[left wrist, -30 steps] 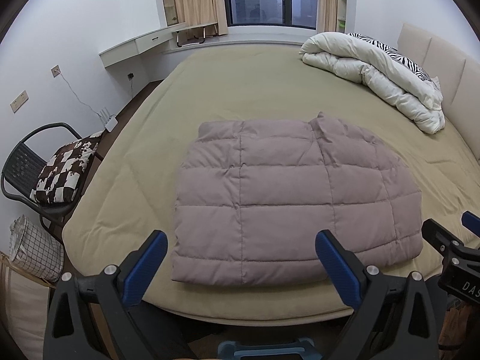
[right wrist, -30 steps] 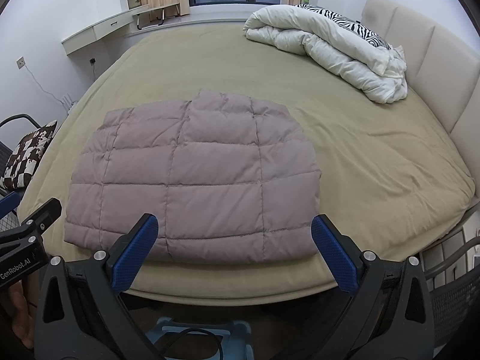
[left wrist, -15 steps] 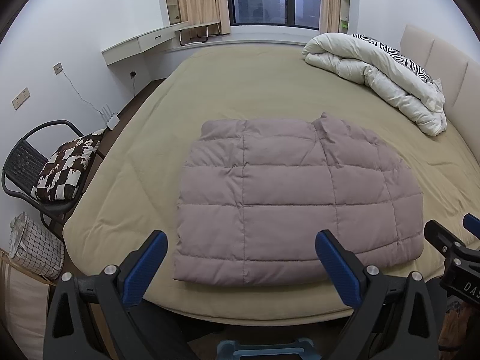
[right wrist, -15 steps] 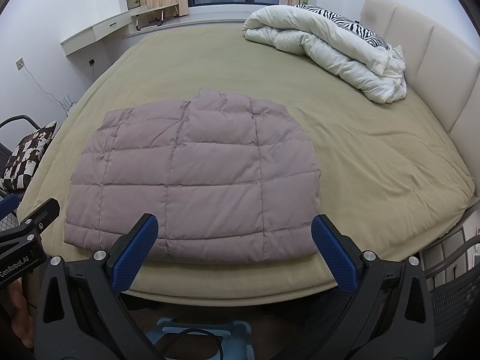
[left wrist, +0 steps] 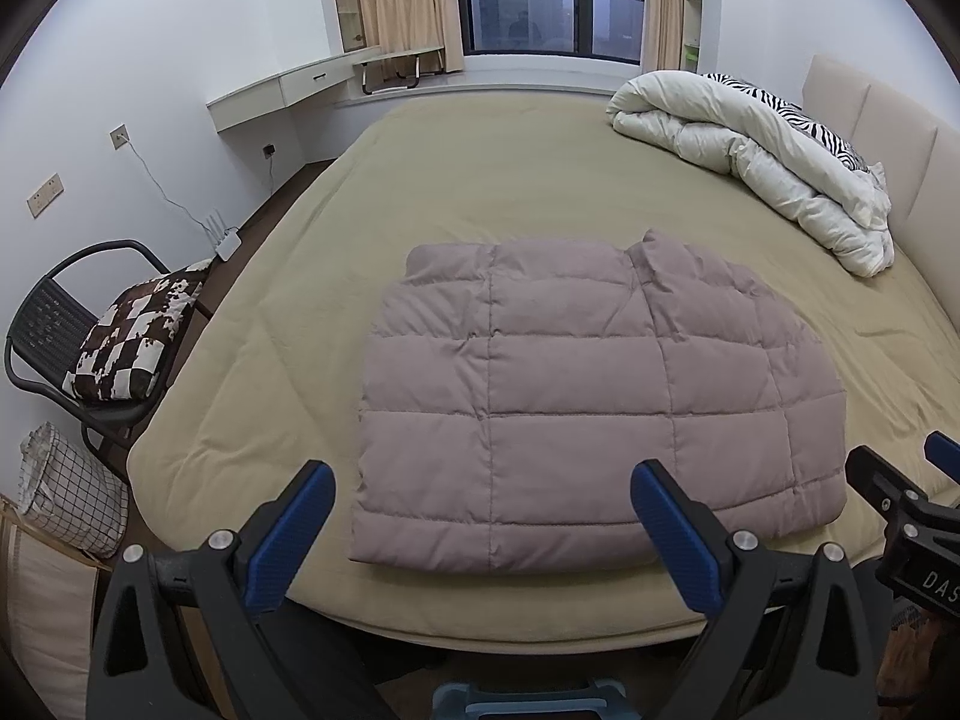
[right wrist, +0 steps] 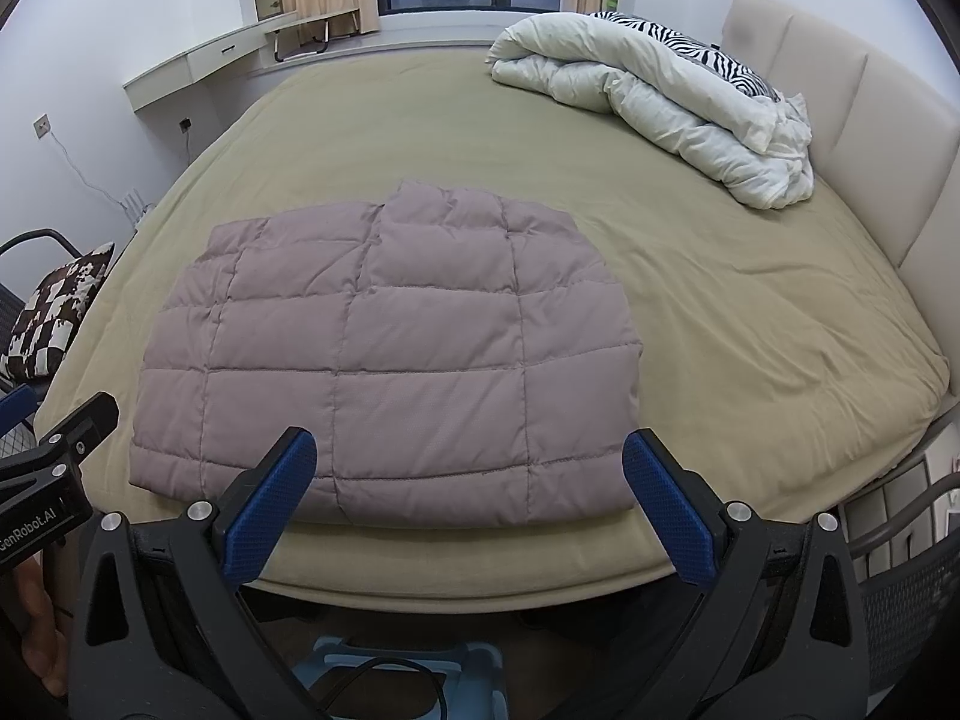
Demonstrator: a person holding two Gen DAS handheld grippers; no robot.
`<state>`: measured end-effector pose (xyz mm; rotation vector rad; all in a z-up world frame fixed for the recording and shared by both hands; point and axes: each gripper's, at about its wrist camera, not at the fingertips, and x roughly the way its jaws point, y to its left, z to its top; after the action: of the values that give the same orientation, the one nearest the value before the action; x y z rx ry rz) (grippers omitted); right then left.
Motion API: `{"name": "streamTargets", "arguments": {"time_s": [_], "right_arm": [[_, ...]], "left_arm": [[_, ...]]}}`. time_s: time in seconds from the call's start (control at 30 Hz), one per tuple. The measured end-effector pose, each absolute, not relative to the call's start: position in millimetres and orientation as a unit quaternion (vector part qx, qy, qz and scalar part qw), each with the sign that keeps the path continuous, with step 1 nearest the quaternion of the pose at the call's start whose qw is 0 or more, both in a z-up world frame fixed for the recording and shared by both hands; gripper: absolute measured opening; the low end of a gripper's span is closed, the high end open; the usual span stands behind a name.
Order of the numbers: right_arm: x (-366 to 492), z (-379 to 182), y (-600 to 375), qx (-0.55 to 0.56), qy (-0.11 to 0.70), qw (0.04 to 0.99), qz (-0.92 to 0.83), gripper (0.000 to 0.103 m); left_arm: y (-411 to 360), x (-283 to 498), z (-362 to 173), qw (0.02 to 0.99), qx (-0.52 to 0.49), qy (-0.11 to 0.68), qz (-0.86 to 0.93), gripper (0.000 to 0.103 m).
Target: Fold large clothes
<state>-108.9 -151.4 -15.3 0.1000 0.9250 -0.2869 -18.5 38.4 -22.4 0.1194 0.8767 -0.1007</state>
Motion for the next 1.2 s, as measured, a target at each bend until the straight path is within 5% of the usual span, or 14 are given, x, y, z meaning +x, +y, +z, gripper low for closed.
{"name": "streamTargets", "arguments": {"time_s": [1.2], "right_arm": [[-105.9, -21.4, -151.8, 0.04, 0.45, 0.882, -0.136, 0.103]], "left_arm": [[33.6, -22.1, -21.5, 0.909, 0.057, 0.41, -0.046, 0.102]]}}
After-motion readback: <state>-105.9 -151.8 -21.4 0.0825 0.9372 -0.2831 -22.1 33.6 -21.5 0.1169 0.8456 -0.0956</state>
